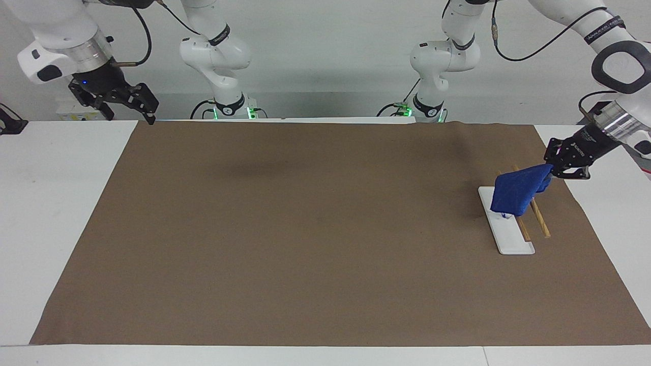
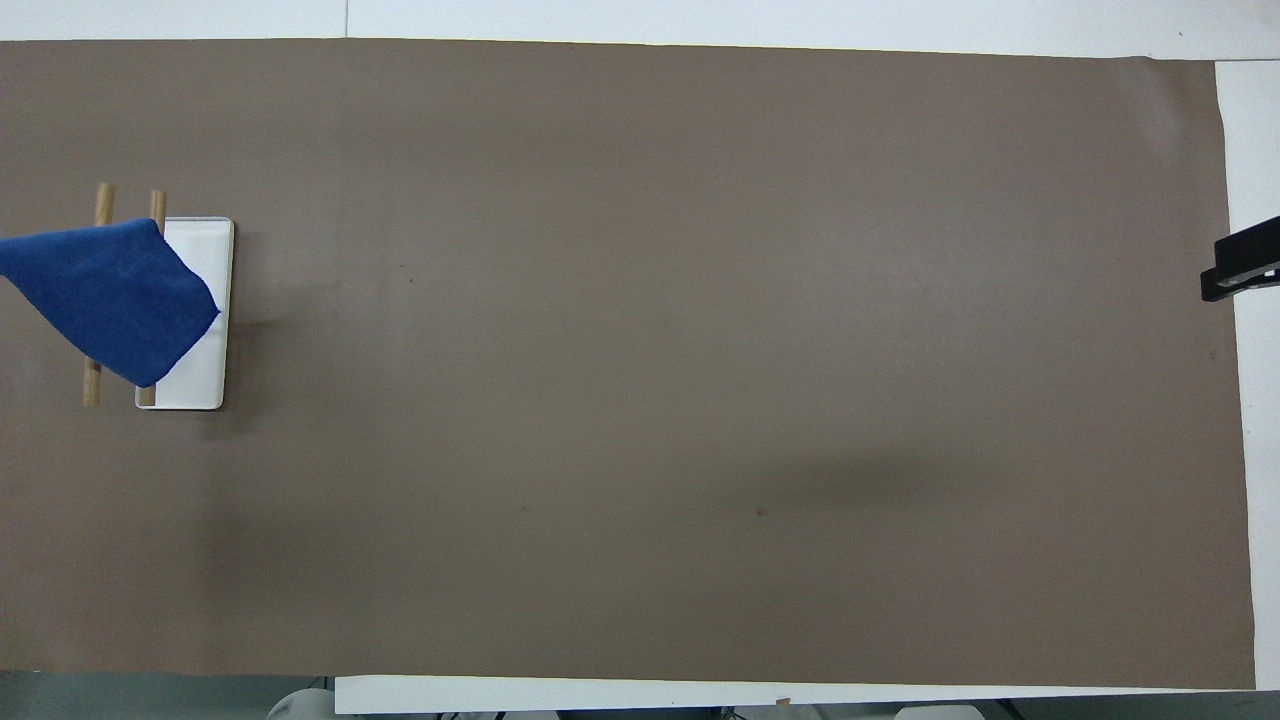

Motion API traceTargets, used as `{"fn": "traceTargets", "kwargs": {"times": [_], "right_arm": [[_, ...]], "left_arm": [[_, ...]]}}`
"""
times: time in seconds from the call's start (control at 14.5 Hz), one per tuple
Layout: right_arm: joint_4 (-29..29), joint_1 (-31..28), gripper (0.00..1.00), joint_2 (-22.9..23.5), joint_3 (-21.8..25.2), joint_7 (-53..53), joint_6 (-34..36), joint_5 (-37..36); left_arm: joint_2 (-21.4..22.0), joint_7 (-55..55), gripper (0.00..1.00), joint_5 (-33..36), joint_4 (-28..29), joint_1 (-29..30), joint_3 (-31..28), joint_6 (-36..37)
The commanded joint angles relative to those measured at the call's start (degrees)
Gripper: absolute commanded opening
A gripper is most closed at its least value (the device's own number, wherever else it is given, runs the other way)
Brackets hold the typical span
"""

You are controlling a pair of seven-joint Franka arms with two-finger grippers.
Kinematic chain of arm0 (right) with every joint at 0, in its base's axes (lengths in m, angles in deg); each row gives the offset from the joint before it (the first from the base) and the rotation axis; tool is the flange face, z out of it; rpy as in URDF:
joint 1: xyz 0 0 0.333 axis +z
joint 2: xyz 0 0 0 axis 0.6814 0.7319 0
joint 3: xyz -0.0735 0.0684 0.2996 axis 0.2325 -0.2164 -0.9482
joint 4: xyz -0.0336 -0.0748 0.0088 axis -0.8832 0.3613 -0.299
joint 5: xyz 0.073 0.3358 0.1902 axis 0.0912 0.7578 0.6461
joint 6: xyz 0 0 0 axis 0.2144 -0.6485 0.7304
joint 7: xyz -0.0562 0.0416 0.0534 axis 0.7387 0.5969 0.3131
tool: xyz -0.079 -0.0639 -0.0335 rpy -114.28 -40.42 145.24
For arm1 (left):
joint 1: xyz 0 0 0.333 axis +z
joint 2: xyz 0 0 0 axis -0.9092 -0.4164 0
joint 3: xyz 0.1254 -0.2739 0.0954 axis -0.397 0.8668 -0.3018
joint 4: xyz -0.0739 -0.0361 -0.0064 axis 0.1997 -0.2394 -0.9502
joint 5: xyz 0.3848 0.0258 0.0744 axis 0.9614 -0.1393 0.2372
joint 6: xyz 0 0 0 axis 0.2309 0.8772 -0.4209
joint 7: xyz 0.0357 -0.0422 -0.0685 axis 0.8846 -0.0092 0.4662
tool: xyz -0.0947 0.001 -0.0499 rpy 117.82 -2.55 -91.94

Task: Right arm passes towel to left arm to hang
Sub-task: 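Drape the towel over the white rack with the left gripper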

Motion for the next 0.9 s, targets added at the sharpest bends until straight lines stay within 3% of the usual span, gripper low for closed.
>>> {"fn": "traceTargets", "kwargs": {"times": [0.0,0.21,0.35,0.69,0.76,0.83], "right_arm": [[-2.3,0.1,1.0,-1.2,0.9,1.2,-1.4,-0.4],[-2.4,0.3,1.0,-0.2,0.9,1.2,-1.6,0.0],[-2.4,0.5,1.0,-0.1,0.9,1.1,-1.6,0.0],[-2.5,0.7,1.0,-0.2,0.6,1.1,-1.5,0.0],[-2.5,0.5,1.0,-0.2,0.6,1.1,-1.4,0.0],[-2.5,0.6,1.0,-0.2,0.6,1.0,-1.3,0.0]], "left_arm": [[-0.2,-9.8,0.0,2.4,0.0,0.1,-0.6,-3.6],[-0.2,-16.7,0.0,4.0,0.6,0.6,-0.7,-6.5],[-0.2,-25.7,0.0,6.1,3.2,0.6,-1.2,-13.5],[-0.8,-36.2,0.01,6.7,4.1,0.7,-2.6,-15.7],[-0.8,-38.0,0.16,6.8,4.3,0.7,-2.6,-15.4],[-0.8,-38.5,0.38,6.8,4.3,0.7,-2.7,-15.0]]}}
